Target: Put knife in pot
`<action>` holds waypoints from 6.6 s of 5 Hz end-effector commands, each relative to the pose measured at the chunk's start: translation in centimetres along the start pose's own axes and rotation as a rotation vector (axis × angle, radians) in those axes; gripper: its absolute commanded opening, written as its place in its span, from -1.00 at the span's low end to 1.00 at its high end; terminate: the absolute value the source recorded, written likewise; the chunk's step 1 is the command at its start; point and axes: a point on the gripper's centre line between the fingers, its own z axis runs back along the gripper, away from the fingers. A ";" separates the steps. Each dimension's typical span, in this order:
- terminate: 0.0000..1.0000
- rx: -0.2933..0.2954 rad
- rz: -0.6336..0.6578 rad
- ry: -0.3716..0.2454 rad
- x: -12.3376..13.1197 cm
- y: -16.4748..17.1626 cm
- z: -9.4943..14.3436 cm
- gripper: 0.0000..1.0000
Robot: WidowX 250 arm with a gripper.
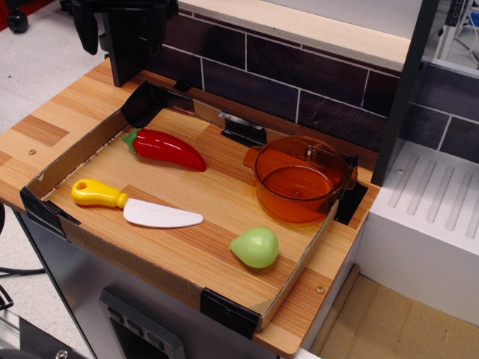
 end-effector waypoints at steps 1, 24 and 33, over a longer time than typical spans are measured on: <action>-1.00 0.000 0.000 0.000 0.0 0.0 0.0 1.00; -1.00 -0.163 -1.237 0.132 -10.4 -12.7 -4.3 -1.00; 1.00 -0.326 -1.148 -0.015 -9.9 -7.8 4.6 1.00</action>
